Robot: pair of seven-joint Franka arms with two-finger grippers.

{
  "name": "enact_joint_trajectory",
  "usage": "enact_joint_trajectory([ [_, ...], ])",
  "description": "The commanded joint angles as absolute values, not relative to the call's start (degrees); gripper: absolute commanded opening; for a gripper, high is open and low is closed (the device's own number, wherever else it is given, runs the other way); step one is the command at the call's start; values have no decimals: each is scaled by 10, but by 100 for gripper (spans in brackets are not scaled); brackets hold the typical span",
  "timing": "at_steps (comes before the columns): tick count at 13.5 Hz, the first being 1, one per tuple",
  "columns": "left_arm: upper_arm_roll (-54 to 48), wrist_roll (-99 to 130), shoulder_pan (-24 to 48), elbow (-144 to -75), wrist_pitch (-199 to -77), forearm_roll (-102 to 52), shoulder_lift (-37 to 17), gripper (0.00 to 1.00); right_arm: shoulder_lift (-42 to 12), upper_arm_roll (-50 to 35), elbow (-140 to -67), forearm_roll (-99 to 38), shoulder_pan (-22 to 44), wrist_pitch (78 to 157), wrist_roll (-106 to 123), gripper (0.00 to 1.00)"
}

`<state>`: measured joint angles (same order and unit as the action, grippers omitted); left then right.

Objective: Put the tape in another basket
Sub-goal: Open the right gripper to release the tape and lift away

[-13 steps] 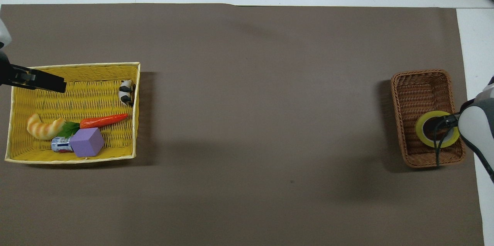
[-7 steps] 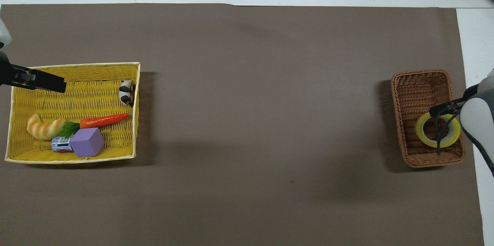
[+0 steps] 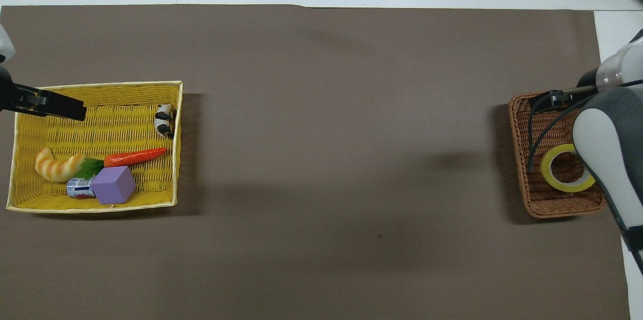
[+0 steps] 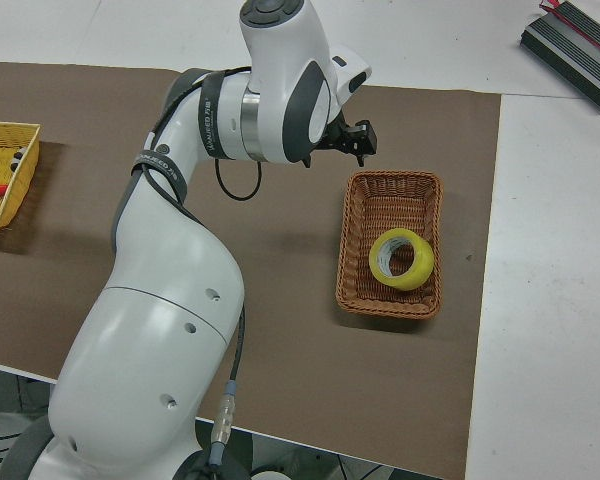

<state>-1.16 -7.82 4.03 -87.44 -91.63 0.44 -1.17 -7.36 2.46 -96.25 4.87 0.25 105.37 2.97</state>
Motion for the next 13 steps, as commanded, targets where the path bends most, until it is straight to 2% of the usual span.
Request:
enact_joint_trajectory([
  [1, -18, -80, 33, -893, -926, 14, 4, 100, -59, 21, -914, 44, 14, 993, -11, 100],
  [7, -18, -80, 33, -893, -926, 14, 4, 100, 6, 11, -911, 10, 13, 904, 8, 100],
  [10, -18, -80, 33, -893, -926, 14, 4, 100, 2, 17, -858, -14, 5, 848, 7, 100],
  [13, -18, -80, 33, -893, -926, 14, 4, 100, 4, 18, -852, -9, 4, 818, 8, 100],
])
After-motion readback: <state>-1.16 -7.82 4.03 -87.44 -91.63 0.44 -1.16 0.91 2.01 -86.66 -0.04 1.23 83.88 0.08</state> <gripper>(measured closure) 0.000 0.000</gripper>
